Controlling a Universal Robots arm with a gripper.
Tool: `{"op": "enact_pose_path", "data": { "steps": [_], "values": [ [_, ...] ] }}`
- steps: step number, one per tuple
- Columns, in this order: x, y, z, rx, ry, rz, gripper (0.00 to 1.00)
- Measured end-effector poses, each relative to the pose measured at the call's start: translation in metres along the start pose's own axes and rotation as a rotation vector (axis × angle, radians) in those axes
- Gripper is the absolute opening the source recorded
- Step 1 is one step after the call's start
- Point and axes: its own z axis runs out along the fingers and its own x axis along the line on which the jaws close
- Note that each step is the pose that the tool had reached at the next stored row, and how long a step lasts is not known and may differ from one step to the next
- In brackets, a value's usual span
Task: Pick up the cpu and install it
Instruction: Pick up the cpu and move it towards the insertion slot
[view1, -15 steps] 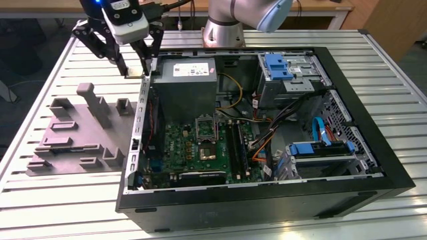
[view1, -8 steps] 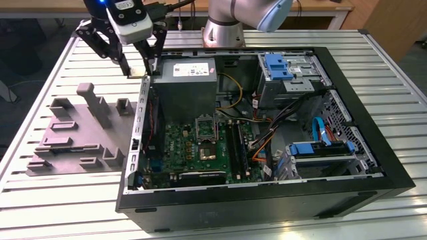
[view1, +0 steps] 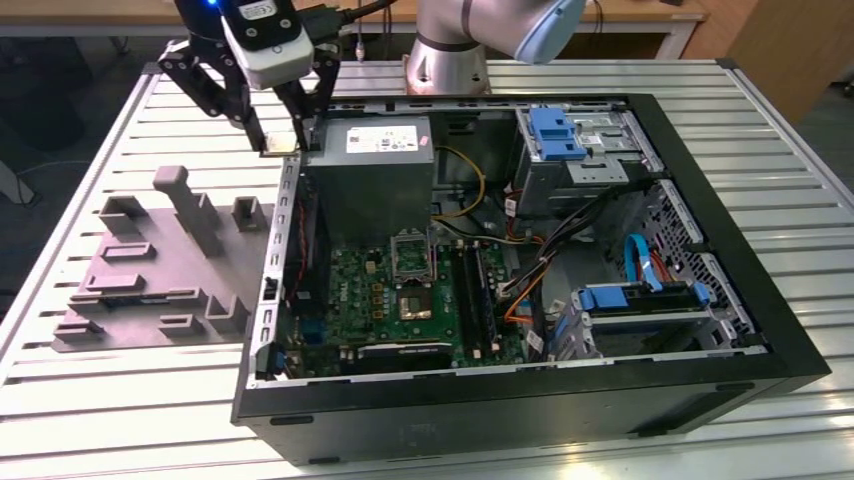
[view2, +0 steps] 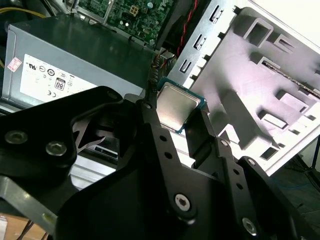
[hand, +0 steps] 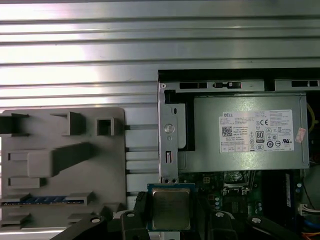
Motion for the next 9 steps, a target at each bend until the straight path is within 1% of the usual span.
{"op": "enact_pose_path", "data": {
  "steps": [4, 5, 9],
  "values": [
    [-0.0024, 0.0001, 0.0001, 0.0000, 0.0000, 0.000, 0.47],
    [-0.0192, 0.0009, 0.0009, 0.0001, 0.0001, 0.000, 0.47],
    [-0.0216, 0.0010, 0.0011, 0.0000, 0.0000, 0.000, 0.47]
  ]
}}
